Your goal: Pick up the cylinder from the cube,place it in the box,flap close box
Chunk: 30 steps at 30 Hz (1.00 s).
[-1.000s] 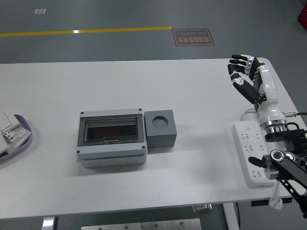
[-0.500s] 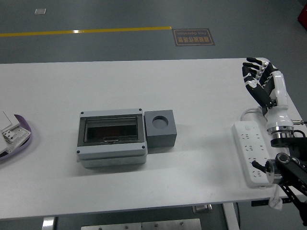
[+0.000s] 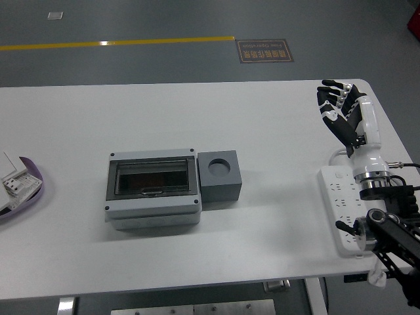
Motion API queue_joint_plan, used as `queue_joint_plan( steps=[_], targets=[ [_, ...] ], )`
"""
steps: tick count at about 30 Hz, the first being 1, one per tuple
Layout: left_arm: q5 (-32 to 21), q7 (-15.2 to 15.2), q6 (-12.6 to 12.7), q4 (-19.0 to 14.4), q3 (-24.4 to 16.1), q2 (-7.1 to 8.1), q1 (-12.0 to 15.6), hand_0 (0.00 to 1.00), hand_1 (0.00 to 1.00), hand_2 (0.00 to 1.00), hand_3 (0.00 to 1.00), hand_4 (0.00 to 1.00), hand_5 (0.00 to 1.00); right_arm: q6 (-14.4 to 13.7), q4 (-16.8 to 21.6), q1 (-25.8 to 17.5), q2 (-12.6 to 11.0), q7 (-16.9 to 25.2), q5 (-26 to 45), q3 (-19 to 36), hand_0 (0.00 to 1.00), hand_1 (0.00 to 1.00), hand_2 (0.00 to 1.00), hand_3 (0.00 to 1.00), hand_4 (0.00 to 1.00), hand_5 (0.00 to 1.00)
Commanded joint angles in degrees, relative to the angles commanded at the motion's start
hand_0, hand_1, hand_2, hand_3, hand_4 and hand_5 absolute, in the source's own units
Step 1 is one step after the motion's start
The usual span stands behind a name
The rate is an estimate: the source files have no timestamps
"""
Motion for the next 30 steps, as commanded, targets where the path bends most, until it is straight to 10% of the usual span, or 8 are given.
queue_joint_plan(
  steps=[30],
  targets=[
    [-0.8, 0.24, -0.09, 0.18, -0.35, -0.61, 0.44, 0.517, 0.558, 0.554, 0.595, 0.706, 0.138, 2.76, -2.92, 3.01, 2.02, 4.22, 5.24, -7.32, 0.689, 0.628, 0.627, 0.64, 0.716, 0.377]
  ],
)
